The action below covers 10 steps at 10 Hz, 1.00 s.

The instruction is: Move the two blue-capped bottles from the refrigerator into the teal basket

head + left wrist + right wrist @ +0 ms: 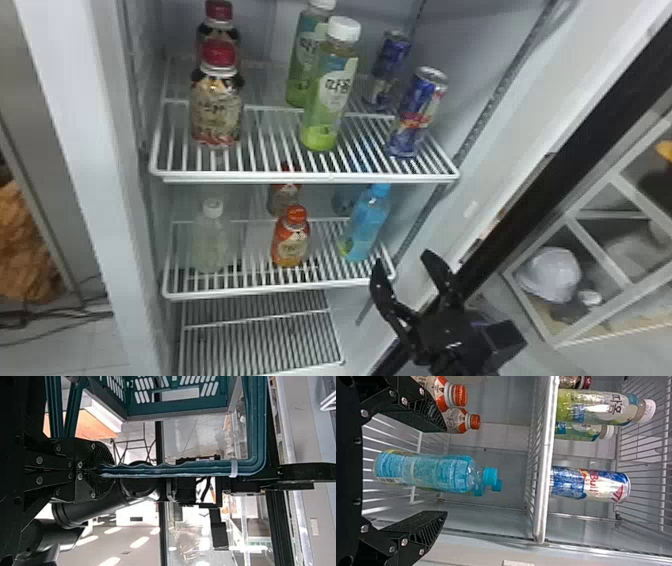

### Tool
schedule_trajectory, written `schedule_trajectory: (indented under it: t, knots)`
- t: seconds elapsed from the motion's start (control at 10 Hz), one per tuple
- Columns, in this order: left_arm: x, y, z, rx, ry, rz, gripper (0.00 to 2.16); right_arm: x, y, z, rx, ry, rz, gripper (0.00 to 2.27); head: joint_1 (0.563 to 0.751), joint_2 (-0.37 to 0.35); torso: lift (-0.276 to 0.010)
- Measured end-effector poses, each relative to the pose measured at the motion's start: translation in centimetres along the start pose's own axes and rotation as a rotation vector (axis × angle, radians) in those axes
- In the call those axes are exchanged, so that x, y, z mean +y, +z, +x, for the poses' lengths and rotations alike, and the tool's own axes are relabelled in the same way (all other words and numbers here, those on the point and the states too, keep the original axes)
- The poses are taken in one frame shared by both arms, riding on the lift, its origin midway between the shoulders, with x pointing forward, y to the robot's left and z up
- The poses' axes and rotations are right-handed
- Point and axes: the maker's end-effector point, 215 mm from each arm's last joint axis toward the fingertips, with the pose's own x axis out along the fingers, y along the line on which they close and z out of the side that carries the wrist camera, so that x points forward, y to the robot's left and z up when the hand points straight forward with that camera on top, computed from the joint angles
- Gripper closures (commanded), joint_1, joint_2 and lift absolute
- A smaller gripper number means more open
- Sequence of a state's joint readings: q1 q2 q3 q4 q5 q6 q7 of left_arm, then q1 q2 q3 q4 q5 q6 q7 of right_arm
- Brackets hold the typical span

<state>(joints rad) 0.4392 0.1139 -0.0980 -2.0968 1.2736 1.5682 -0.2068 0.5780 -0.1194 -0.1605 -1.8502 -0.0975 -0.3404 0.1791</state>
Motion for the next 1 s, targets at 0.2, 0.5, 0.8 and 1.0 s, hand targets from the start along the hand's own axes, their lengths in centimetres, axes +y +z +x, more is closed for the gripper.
schedule_trajectory:
  t: [0.2,0.5,0.8,1.0]
  knots:
    - [0.0,-0.1,0.0,0.002,0.001,-0.001,1.2,0.3,-0.4,0.1,0.005,0.005,0.005,0.3,0.695,-0.35,-0.136]
    - [0.1,0.0,0.0,0.0,0.0,-0.004,1.2,0.3,-0.7,0.3,0.009,0.007,0.007,0.3,0.695,-0.35,-0.136]
    - [0.2,-0.3,0.1,0.007,0.01,-0.005,1.2,0.2,-1.3,0.9,0.014,0.004,0.007,0.3,0.695,-0.35,-0.136]
    - [0.2,-0.4,0.2,0.011,0.009,-0.005,1.2,-0.1,-1.9,1.7,0.018,0.001,0.006,0.3,0.695,-0.35,-0.136]
